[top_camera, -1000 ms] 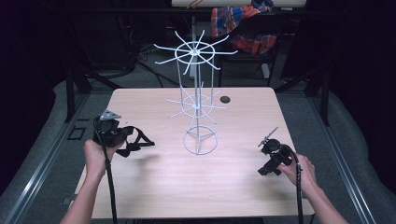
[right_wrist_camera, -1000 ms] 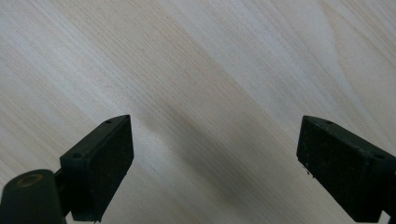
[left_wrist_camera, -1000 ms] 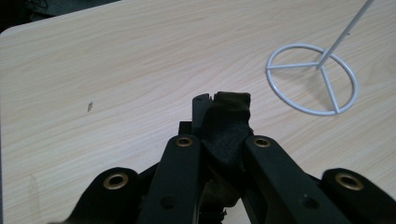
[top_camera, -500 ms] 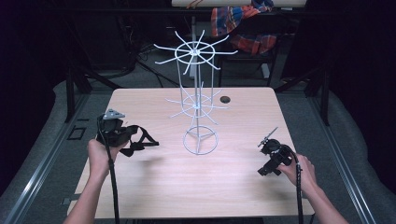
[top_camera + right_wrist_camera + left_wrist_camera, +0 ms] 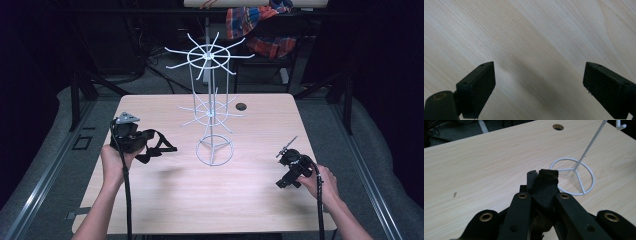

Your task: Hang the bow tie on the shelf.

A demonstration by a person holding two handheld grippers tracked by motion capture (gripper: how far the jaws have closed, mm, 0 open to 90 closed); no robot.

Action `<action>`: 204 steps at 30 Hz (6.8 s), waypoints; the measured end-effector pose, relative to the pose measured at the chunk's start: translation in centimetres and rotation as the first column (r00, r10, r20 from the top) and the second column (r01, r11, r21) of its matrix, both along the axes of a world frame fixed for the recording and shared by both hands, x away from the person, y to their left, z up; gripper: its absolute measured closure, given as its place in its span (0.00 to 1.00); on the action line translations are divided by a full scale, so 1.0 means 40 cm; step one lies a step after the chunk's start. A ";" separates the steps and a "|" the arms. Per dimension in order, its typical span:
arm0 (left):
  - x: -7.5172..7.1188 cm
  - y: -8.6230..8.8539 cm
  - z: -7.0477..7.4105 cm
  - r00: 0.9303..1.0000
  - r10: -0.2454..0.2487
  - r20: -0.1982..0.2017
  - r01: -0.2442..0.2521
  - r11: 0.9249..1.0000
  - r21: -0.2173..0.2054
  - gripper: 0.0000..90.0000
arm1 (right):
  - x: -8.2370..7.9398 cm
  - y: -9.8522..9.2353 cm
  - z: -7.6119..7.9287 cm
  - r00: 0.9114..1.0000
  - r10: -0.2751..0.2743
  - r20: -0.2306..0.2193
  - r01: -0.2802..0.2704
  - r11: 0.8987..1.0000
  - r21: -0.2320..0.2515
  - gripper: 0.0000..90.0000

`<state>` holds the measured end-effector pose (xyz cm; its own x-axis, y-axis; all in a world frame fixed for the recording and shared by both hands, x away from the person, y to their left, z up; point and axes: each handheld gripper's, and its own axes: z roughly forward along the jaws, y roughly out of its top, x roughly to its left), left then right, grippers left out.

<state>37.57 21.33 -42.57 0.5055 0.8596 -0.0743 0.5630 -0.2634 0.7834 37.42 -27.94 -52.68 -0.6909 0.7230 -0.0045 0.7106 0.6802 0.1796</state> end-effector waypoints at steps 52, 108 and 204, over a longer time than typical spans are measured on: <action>0.020 -0.115 0.111 0.998 -0.064 0.014 0.065 0.997 -0.050 0.94 | 0.000 -0.002 0.000 1.000 0.002 -0.010 -0.002 1.000 -0.014 0.12; -0.071 -0.120 0.193 0.985 -0.150 0.088 0.147 0.988 0.038 0.93 | -0.002 0.001 -0.008 1.000 0.003 -0.007 -0.003 1.000 0.005 0.12; 0.028 -0.177 -0.008 0.981 -0.174 -0.088 0.179 0.983 0.052 0.40 | -0.004 0.006 -0.005 1.000 0.015 -0.015 -0.015 1.000 -0.002 0.12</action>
